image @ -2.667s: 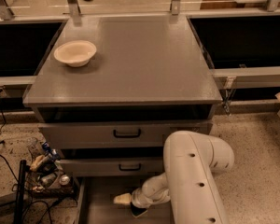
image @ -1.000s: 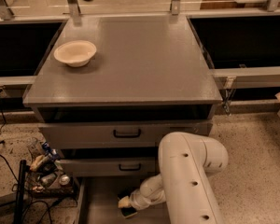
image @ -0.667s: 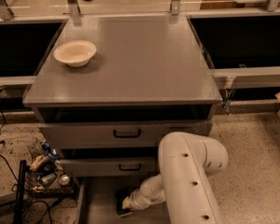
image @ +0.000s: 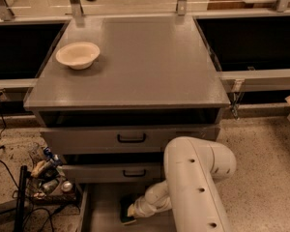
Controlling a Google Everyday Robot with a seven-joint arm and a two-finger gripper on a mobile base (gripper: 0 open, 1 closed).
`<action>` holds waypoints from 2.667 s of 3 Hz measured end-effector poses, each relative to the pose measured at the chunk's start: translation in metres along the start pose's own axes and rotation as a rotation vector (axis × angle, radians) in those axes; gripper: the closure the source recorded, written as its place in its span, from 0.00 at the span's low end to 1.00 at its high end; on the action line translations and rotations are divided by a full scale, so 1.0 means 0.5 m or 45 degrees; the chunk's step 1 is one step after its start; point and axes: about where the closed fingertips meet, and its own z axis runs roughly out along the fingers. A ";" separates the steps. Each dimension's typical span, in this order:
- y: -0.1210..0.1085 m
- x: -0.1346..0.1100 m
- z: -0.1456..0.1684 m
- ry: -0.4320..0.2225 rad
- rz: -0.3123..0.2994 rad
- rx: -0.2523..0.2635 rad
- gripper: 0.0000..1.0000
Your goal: Pick sponge from bottom drawer and place on counter
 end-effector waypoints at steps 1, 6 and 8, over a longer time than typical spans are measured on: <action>0.000 0.000 0.000 0.000 0.000 0.000 1.00; 0.128 0.033 -0.256 -0.032 -0.179 -0.005 1.00; 0.055 0.145 -0.397 -0.090 -0.142 0.055 1.00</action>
Offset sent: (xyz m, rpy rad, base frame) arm 0.0007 -0.0015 0.0148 0.0327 0.0153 0.0023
